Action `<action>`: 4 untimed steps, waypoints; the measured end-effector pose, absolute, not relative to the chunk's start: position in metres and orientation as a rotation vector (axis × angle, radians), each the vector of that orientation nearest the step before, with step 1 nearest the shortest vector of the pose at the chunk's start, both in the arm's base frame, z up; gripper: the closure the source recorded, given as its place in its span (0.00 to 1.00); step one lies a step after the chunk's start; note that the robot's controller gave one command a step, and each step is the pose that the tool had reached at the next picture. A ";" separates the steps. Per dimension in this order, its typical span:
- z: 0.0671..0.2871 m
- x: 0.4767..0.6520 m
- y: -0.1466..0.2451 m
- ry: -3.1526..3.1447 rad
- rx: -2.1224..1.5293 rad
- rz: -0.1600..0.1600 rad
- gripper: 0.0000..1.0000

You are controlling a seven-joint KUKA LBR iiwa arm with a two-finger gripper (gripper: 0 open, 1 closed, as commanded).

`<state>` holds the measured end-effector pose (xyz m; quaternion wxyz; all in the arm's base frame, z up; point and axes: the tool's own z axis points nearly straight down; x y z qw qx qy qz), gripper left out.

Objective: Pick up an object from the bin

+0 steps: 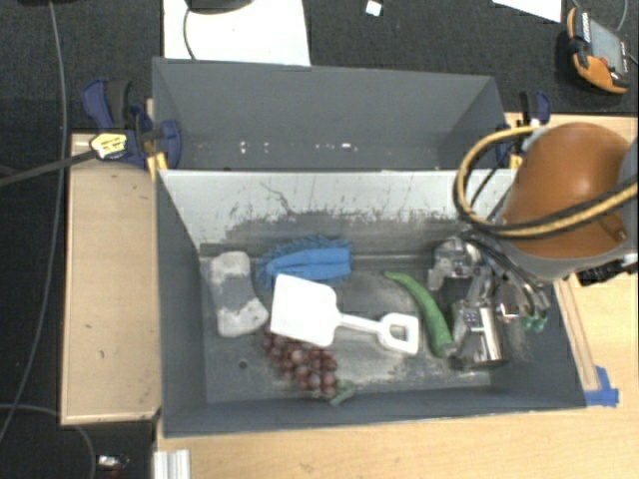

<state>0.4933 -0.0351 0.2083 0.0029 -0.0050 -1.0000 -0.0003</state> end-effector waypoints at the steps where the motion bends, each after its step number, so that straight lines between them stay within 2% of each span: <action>1: 0.212 0.495 -0.035 -3.144 -0.011 0.000 0.00; 2: 0.066 0.544 0.012 -3.136 0.125 -0.003 0.00; 3: 0.130 0.557 0.021 -3.159 0.071 0.003 0.00; 4: 0.078 0.545 0.013 -3.136 0.105 -0.001 0.00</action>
Offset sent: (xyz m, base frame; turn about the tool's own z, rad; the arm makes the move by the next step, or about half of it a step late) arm 0.0511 0.0455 -0.1383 -0.0851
